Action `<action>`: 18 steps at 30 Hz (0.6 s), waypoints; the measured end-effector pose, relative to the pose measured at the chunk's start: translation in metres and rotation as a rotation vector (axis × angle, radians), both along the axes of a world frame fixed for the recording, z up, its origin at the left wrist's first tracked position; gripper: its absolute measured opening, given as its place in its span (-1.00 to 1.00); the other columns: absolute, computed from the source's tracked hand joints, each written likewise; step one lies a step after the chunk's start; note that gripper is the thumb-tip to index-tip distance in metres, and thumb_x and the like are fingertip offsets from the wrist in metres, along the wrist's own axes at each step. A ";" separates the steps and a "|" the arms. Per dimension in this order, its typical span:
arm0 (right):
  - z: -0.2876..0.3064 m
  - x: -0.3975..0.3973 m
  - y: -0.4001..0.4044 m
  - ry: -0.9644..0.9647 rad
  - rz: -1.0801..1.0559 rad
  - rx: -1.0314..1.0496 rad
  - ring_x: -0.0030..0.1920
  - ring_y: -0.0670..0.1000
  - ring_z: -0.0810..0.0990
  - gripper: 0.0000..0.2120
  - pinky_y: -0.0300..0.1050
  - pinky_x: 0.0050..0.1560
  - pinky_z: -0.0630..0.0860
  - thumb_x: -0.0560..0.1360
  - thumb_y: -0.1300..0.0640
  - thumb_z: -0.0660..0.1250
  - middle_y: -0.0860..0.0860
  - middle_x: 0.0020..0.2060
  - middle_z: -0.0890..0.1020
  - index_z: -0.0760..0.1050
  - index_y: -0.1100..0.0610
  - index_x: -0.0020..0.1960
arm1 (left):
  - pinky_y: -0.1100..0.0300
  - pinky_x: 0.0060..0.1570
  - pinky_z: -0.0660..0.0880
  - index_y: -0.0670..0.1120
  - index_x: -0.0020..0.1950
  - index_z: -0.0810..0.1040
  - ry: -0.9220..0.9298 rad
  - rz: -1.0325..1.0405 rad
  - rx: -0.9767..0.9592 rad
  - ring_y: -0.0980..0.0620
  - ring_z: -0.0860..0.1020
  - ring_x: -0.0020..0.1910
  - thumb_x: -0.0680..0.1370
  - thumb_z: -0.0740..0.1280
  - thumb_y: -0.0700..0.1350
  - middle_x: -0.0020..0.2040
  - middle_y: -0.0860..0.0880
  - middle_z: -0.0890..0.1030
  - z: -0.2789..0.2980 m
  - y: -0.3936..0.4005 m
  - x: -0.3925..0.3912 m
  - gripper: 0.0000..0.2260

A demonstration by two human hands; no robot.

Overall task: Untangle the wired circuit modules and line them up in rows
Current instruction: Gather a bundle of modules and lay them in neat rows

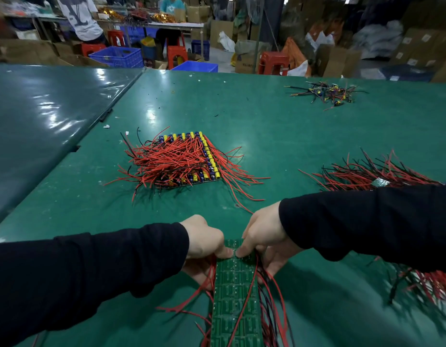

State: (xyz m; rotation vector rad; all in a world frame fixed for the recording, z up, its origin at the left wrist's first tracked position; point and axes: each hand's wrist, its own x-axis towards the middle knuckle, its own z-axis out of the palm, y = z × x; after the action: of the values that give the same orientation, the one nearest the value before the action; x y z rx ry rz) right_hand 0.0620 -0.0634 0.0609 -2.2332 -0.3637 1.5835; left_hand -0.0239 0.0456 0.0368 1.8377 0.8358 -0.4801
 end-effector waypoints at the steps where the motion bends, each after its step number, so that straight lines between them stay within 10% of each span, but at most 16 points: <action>1: -0.002 0.000 0.000 -0.004 -0.004 -0.014 -0.53 0.08 0.53 -0.87 -0.12 -0.49 0.54 0.59 0.28 0.20 0.16 -0.44 0.49 0.35 0.30 -0.12 | -0.21 -0.17 0.58 -0.34 -0.11 0.42 0.011 -0.002 0.006 -0.13 0.48 -0.53 0.43 0.44 -0.28 -0.48 -0.18 0.48 -0.001 -0.001 0.001 -0.78; 11: -0.006 -0.001 0.002 0.016 -0.016 -0.039 -0.44 0.07 0.52 -0.80 -0.08 -0.42 0.53 0.60 0.27 0.19 0.13 -0.58 0.53 0.37 0.30 -0.18 | 0.00 -0.27 0.57 -0.29 -0.19 0.43 0.039 -0.033 0.101 -0.08 0.45 -0.57 0.43 0.46 -0.22 -0.49 -0.15 0.46 -0.004 0.000 0.004 -0.77; 18: -0.007 0.008 -0.008 0.159 -0.045 0.132 -0.46 0.00 0.60 -0.88 -0.17 -0.34 0.62 0.59 0.20 0.22 0.09 -0.37 0.57 0.45 0.24 -0.08 | 0.01 -0.42 0.61 -0.30 -0.24 0.50 0.043 -0.136 -0.274 -0.05 0.57 -0.52 0.54 0.33 -0.25 -0.47 -0.16 0.57 0.011 0.020 -0.005 -0.83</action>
State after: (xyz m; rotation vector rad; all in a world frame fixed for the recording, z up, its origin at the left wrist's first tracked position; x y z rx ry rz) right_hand 0.0699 -0.0711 0.0543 -1.9892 -0.3592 1.6499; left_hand -0.0285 0.0661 0.0478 1.6406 0.6410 -0.6882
